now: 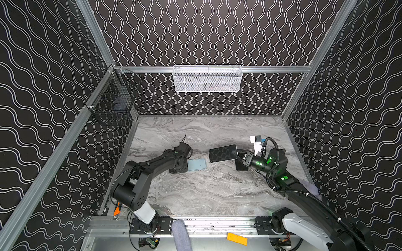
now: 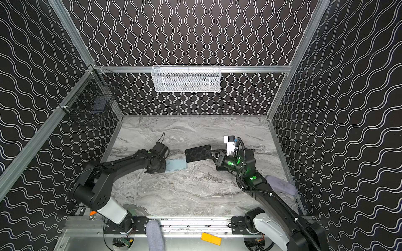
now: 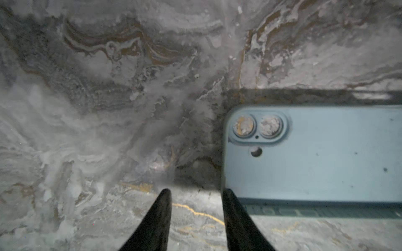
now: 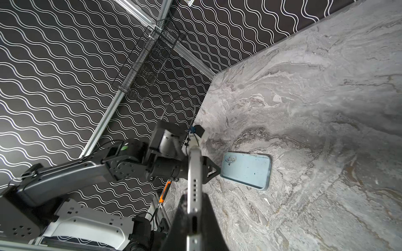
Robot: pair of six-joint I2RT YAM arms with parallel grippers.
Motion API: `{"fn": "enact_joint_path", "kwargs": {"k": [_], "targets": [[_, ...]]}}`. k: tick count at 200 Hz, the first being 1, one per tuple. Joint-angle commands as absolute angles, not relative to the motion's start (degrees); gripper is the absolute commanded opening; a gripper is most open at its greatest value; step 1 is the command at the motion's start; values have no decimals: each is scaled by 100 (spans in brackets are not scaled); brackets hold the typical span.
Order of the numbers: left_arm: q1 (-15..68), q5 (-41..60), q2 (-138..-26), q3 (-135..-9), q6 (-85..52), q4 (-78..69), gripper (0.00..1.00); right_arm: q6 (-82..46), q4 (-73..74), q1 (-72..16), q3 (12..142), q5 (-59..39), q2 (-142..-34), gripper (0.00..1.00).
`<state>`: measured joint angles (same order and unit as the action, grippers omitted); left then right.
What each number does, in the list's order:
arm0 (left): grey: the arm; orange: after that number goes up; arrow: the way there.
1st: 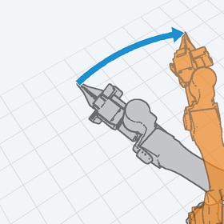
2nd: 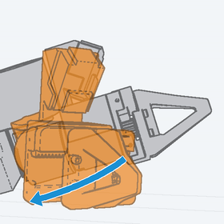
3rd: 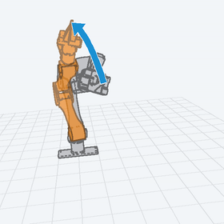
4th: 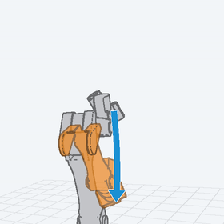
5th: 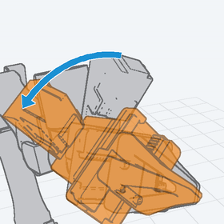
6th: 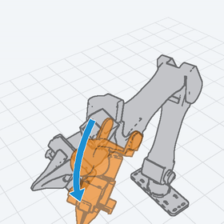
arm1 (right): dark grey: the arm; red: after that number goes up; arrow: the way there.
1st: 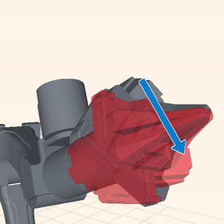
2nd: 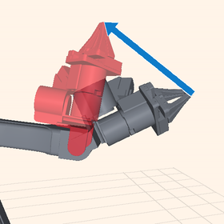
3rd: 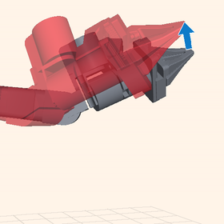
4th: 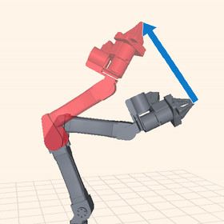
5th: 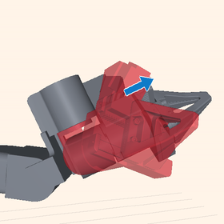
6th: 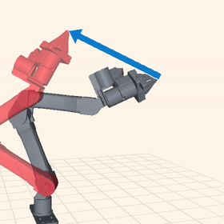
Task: Put the phone into the phone case
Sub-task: 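Release the phone with the left gripper and hold it with the right gripper, then move the left gripper to the case while the right gripper carries the phone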
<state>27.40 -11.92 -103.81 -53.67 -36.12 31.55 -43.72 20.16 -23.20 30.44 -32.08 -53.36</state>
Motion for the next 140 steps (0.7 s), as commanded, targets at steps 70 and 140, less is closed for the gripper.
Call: {"fn": "enact_joint_path", "kwargs": {"k": [70,140], "targets": [[2768,-1133,-10928,-5579,-3718,2722,16,-4348,2367,-2320,2937,-3237,-5142,0],[3010,-955,-10376,-5182,-3756,2725,0,-4283,2172,-2305,2993,-2874,-5144,0]]}}
